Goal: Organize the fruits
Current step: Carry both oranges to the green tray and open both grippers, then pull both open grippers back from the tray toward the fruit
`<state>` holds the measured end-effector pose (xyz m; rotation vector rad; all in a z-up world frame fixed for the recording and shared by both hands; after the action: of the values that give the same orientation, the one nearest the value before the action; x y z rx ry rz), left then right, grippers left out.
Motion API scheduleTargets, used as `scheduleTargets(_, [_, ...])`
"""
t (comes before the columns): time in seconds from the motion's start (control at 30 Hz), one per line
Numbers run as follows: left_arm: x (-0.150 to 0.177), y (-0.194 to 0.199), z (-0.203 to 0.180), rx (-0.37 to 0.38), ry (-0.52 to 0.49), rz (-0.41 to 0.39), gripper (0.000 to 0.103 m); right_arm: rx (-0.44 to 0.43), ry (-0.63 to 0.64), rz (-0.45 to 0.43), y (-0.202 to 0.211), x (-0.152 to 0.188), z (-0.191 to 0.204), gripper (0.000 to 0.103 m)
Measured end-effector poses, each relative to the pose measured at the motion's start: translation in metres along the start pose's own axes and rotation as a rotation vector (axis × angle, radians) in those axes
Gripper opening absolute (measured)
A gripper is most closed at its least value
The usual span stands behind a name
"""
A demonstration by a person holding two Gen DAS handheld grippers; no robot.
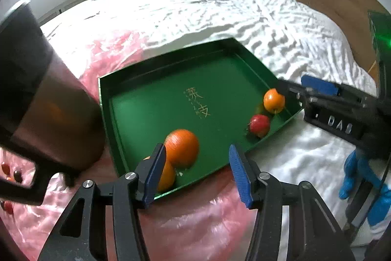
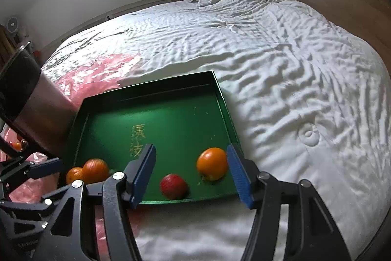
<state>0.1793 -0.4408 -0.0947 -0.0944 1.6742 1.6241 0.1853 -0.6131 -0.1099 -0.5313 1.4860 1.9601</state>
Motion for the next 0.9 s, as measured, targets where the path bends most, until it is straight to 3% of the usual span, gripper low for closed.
scheduleTargets(0.43, [0.033,0.065,0.029,-0.001,0.04,-0.05,0.048,-0.026,0.023,-0.004,0.045,0.031,0.051,0.103])
scheduleTargets(0.9, [0.107,0.122,0.105,-0.112,0.11,-0.098,0.049,-0.1,0.067,-0.024,0.088,0.073,0.136,0.103])
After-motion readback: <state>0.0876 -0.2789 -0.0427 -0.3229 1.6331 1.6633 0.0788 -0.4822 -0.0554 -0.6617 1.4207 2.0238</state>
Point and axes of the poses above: each gripper's, at about its wrist camera, not at the fingertips, and y roughly against the way its jaws point, z to its left, x to its underside, the point moved 5 cm from there along -y, roughly the way its jaws point, and after that the axes turned 14 degrees about -x, right-handed, at the moved point
